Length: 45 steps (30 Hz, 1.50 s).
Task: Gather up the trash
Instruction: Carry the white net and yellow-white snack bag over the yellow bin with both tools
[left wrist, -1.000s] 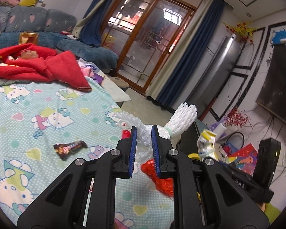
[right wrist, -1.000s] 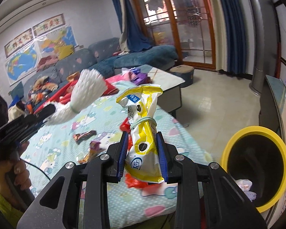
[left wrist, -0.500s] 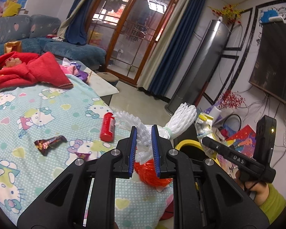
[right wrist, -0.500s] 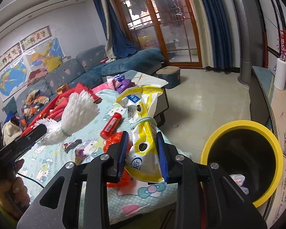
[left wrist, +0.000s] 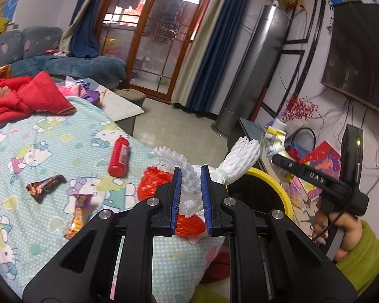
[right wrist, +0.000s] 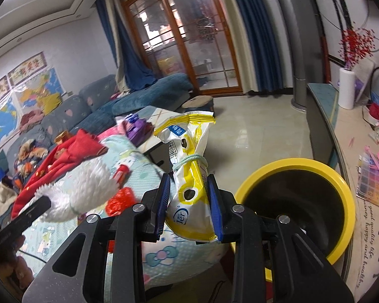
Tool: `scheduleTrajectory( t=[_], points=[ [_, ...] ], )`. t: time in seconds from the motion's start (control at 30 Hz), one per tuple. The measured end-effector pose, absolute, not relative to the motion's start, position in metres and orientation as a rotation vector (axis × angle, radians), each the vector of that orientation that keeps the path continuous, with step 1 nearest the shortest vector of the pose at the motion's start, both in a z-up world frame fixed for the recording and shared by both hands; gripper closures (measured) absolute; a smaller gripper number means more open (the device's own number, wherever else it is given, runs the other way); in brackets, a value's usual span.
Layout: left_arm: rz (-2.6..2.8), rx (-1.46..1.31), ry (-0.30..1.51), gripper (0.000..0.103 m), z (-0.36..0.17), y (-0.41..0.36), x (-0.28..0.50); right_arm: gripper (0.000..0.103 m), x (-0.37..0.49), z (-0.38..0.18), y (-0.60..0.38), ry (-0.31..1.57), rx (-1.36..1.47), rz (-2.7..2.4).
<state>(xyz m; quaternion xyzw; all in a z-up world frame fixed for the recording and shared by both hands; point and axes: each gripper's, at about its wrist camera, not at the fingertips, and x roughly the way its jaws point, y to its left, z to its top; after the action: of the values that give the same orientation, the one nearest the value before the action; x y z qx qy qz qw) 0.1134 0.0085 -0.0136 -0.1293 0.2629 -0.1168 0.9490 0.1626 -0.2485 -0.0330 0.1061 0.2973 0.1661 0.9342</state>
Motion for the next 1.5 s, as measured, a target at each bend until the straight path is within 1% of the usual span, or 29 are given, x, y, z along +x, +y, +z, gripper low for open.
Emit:
scheduleTrajectory(
  t=[0.27, 0.63, 1.5],
  points=[
    [-0.274, -0.205, 0.575, 0.093, -0.022, -0.02, 0.119, 0.075, 0.168, -0.041, -0.279, 0.608, 0.259, 0.264],
    [-0.319, -0.127, 0.638, 0.093, -0.036, -0.065, 0.129, 0.075, 0.171, -0.054, -0.31, 0.602, 0.246, 0.167],
    [-0.399, 0.065, 0.772, 0.092, -0.071, -0.154, 0.171, 0.074, 0.185, -0.112, -0.379, 0.719, 0.361, 0.055]
  ],
)
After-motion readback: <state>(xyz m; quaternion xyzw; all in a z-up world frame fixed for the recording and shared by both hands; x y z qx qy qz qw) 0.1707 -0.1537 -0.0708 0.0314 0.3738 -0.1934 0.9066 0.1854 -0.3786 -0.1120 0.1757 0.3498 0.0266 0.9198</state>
